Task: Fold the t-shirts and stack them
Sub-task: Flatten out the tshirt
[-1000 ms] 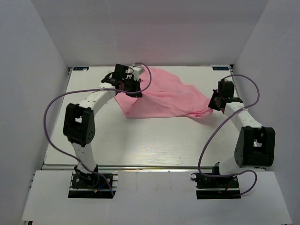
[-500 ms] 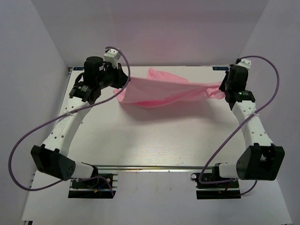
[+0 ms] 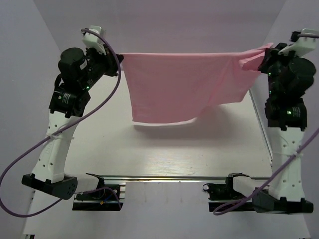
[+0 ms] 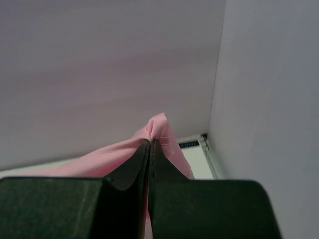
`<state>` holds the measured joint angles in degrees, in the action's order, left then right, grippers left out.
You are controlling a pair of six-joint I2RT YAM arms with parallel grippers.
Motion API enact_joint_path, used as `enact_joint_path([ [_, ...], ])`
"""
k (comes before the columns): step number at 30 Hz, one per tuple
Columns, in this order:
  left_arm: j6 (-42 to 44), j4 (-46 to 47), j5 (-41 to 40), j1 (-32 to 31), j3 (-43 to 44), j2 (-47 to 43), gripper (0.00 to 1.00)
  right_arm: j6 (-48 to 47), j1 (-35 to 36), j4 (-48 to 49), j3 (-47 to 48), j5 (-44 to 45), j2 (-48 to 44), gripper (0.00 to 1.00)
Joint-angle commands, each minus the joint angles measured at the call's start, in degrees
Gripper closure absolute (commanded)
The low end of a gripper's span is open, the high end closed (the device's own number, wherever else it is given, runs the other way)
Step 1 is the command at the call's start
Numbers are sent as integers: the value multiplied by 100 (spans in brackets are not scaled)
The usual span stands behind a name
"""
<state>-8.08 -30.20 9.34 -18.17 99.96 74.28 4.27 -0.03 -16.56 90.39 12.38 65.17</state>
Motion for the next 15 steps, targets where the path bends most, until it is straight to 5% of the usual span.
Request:
enact_joint_path([
  [1,228,-83,-564,60,680,-397,100,-653,-93,293,698,-218,-442,100],
  [7,509,-136,-1178,60,1323,-818,100,-1227,-85,468,1340,-61,-908,100],
  [15,685,-250,-882,60,1745,-1328,100,-1526,-93,654,1754,-280,-1559,100],
])
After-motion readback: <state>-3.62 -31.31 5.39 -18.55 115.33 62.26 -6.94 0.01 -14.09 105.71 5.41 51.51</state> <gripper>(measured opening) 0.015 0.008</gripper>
